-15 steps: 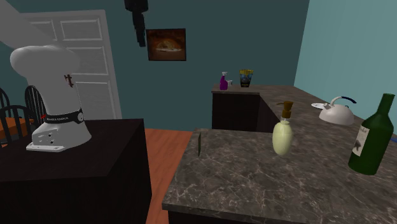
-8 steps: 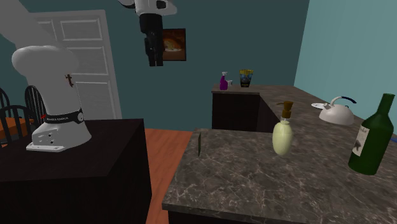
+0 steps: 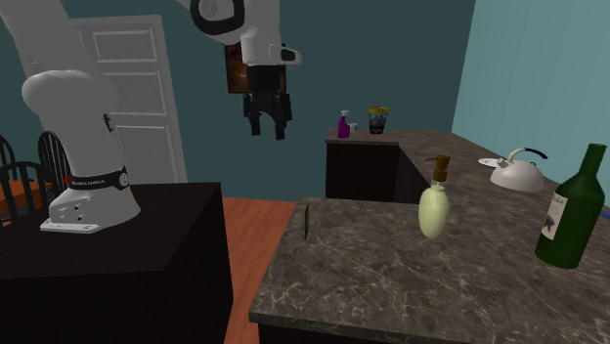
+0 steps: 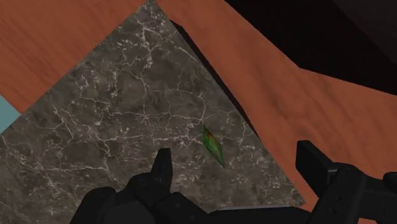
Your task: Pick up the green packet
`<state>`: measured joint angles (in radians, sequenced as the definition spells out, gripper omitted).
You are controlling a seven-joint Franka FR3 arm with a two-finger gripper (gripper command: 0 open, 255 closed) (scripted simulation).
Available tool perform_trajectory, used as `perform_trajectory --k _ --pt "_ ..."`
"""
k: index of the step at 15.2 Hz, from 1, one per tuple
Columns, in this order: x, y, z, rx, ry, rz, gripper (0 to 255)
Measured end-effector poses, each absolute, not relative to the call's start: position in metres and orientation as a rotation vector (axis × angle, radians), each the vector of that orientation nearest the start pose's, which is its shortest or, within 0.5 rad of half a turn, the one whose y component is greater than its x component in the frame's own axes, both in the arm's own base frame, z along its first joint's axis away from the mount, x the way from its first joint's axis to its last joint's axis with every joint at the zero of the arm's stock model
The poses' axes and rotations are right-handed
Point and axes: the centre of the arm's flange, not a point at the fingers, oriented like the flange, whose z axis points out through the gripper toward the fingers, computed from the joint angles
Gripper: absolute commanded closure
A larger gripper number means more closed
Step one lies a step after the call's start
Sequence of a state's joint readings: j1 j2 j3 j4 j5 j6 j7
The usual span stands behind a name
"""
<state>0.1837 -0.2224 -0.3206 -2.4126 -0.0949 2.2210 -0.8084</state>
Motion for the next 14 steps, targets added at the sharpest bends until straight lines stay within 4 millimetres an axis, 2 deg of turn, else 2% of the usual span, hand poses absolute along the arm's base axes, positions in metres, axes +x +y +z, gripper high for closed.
perform_trajectory --k 6,14 --pt "0.503 -0.058 0.323 -2.78 -1.442 -0.009 0" --pt "0.554 -0.03 0.237 -2.505 -1.816 0.014 0"
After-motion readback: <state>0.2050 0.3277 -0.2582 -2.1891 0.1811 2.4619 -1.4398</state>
